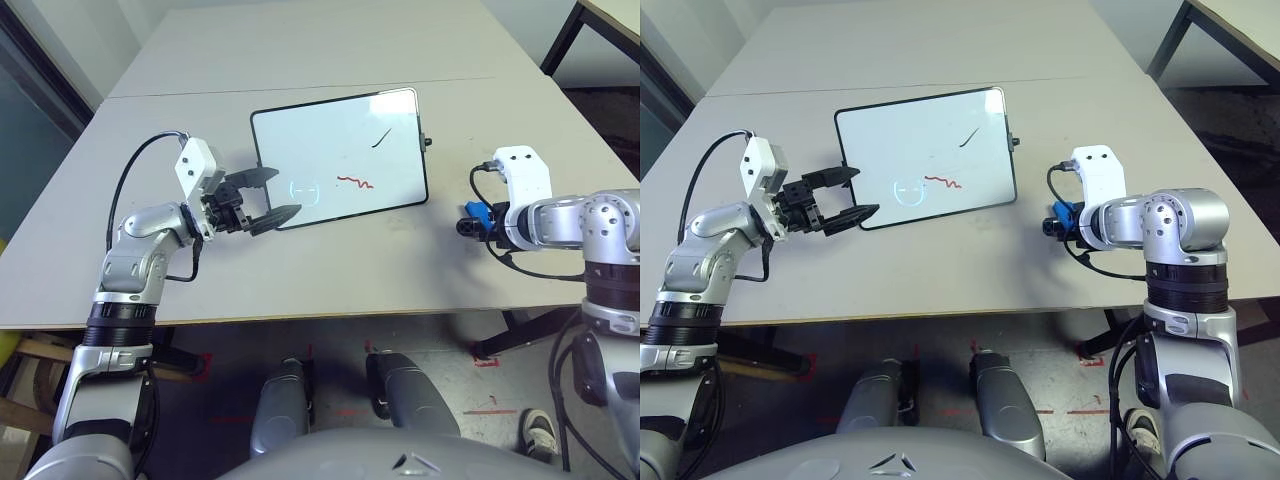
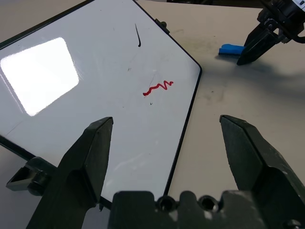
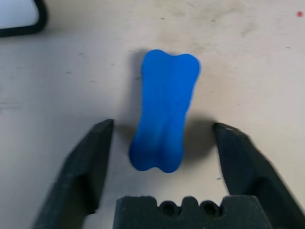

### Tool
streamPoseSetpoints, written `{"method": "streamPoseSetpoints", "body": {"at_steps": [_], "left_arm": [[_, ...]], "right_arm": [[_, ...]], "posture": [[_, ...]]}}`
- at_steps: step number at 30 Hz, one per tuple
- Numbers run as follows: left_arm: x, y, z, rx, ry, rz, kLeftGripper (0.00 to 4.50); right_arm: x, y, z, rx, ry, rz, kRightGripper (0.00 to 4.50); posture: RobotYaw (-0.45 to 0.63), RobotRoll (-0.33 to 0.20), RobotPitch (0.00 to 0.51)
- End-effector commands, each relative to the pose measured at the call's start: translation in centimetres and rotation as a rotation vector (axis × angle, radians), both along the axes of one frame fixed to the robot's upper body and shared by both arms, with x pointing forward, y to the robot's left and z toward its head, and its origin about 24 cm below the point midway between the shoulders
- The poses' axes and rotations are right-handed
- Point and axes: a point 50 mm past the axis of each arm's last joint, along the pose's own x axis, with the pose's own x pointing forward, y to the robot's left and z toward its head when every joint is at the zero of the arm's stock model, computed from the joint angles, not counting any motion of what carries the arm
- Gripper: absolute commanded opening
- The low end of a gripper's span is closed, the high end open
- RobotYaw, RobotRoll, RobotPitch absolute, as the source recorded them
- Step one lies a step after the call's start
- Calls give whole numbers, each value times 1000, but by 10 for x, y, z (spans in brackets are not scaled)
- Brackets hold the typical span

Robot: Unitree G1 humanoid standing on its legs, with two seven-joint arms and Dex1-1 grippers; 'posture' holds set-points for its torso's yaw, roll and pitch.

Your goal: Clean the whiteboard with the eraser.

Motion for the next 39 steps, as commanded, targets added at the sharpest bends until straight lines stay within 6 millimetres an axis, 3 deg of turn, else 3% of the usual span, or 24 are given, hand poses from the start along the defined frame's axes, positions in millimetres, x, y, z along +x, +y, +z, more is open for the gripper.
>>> {"method": "streamPoseSetpoints", "body": {"at_steps": [1,7,9,16,21,25,33,39], "left_arm": [[1,-3,-3,23,4,-4,4500],[2,-3,-4,23,3,-3,4500],[2,-2,-4,24,3,-1,4500],[4,-3,-3,29,-1,2,4500],[8,-5,-2,34,-11,-4,4500],[10,-7,-1,36,-18,-9,4500],[9,-6,-2,38,-26,-6,4500],[6,-7,-2,36,-30,4,4500]], "right_arm": [[-3,4,-7,-5,36,25,2767],[-2,6,3,-39,-3,60,589],[-1,7,10,-62,-26,86,278],[10,27,50,-262,-258,368,257],[27,43,79,-558,-488,738,257],[44,53,94,-719,-552,930,251],[75,67,103,-950,-530,1151,250],[89,77,100,-1002,-529,1210,250]], "posture": [[-228,0,110],[-228,0,111],[-228,0,110],[-235,0,102],[-244,0,94],[-242,0,91],[-215,0,90],[-192,0,90]]}}
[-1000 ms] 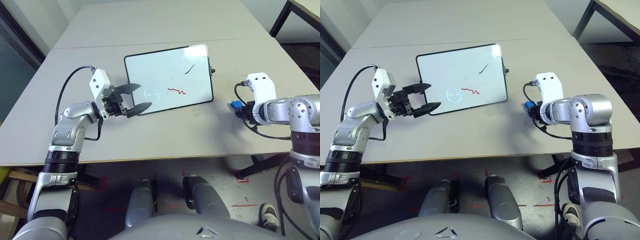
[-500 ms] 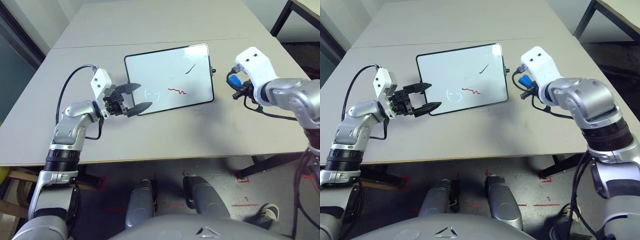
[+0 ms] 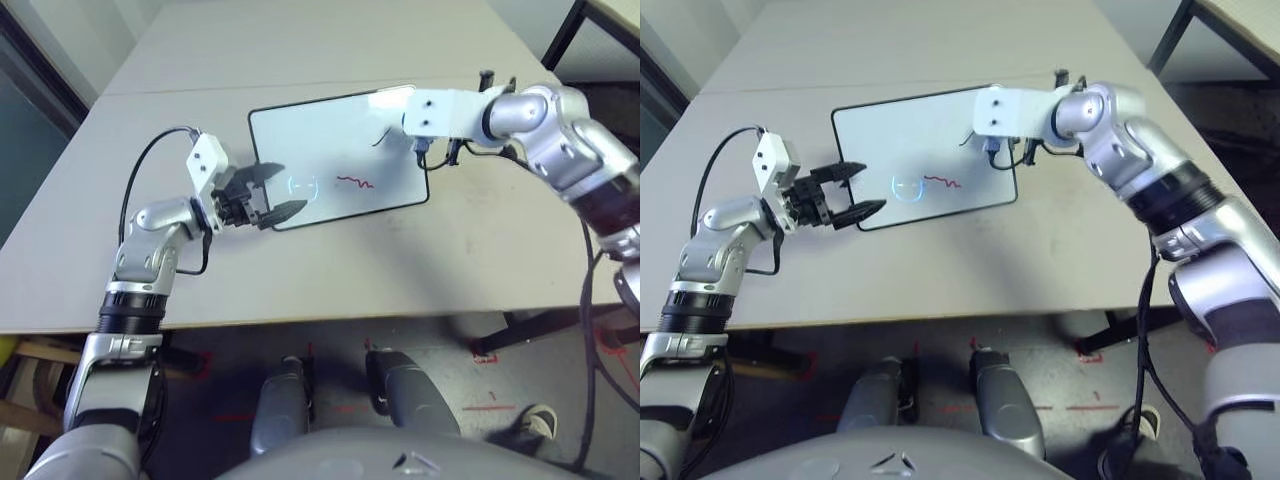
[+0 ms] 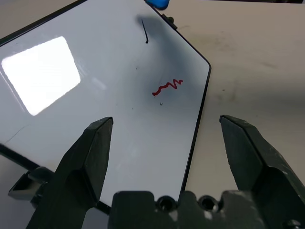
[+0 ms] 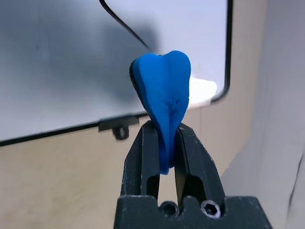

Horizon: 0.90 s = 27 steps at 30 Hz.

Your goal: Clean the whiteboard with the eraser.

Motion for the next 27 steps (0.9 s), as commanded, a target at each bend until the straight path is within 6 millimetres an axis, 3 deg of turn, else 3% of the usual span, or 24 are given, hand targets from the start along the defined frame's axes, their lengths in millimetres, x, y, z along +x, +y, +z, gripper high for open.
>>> {"method": "streamPoseSetpoints", "body": {"at_steps": [1,12,27], "left_arm": [[-4,-1,0,18,-10,3,4500],[-8,0,-2,20,-8,17,4500],[-7,-3,-2,17,-6,11,4500]], "right_arm": [[6,3,0,-53,-8,21,250],[16,7,-12,-175,-49,25,249],[-2,47,-22,-211,-48,150,247]], "posture": [[-188,0,91],[-175,0,90],[-179,0,93]]}}
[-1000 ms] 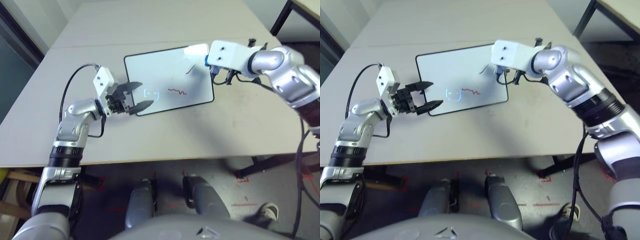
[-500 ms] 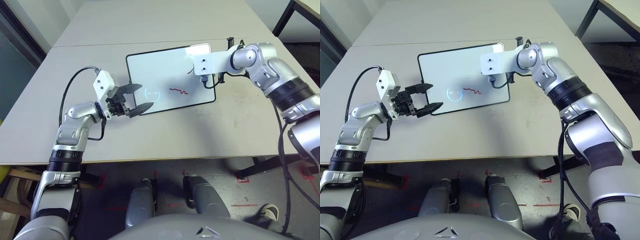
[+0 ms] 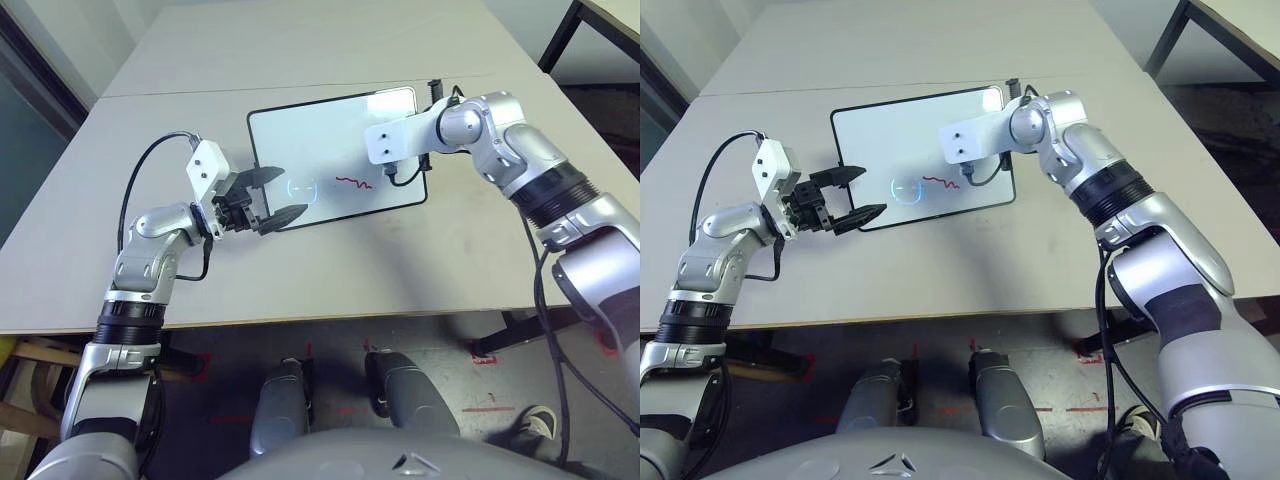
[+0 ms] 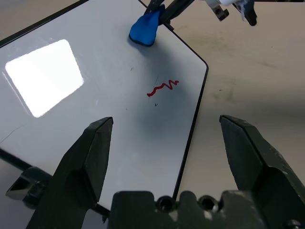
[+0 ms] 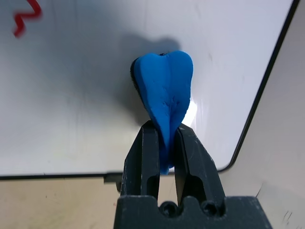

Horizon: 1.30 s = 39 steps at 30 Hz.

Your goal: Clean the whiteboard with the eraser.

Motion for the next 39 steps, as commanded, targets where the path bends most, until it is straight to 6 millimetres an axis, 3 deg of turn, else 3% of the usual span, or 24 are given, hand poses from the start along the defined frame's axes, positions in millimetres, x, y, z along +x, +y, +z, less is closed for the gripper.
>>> {"method": "streamPoseSetpoints", "body": {"at_steps": [1,7,25,39], "left_arm": [[-1,-1,-2,12,7,0,4500],[-1,0,-2,11,6,5,4500],[1,-1,0,10,-2,0,4500],[1,0,0,10,-4,8,4500]], "right_arm": [[-5,4,-3,-26,-3,22,246],[-6,5,-7,-59,-16,30,237],[19,-32,11,-130,-158,-120,230],[3,-9,-12,-149,-105,16,221]], "posture": [[-179,0,93],[-176,0,93],[-186,0,87],[-175,0,93]]}}
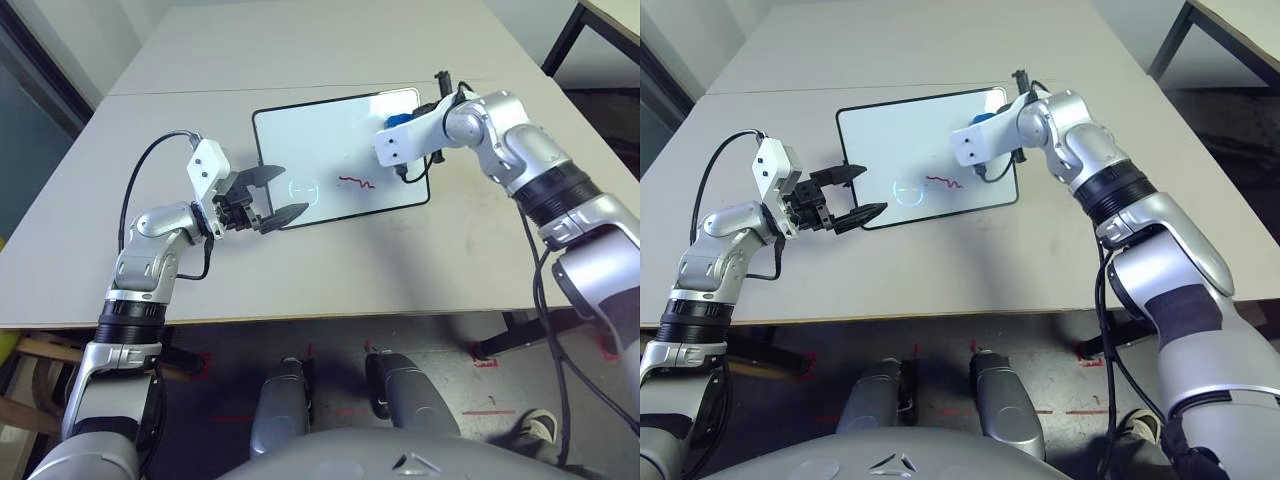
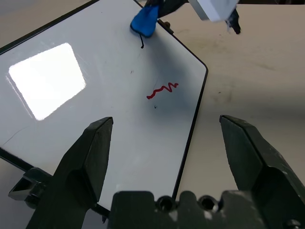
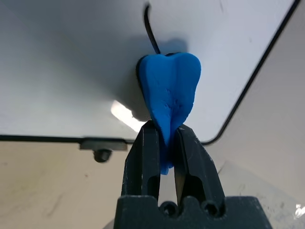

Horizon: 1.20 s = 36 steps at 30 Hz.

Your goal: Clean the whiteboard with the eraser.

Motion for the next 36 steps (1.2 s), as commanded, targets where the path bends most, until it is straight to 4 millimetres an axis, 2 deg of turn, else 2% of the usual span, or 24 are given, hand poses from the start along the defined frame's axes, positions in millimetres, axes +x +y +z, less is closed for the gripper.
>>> {"method": "streamPoseSetpoints", "body": {"at_steps": [1,10,15,21,29,36], "left_arm": [[0,1,-1,13,2,8,4500],[-1,2,-2,14,3,12,4500],[-1,2,-2,13,2,14,4500],[0,2,-2,12,2,15,4500],[0,1,-2,12,-2,13,4500],[1,1,-1,15,-4,10,4500]], "right_arm": [[-6,7,-10,-16,30,34,221],[-13,25,-20,-19,49,90,216],[-14,27,-20,-23,49,97,215],[-9,15,-17,-54,26,59,215],[3,-14,-5,-100,-33,-38,215],[10,-19,4,-83,-71,-75,213]], "posture": [[-175,0,93],[-168,0,94],[-168,0,93],[-167,0,90],[-167,0,90],[-176,0,84]]}}
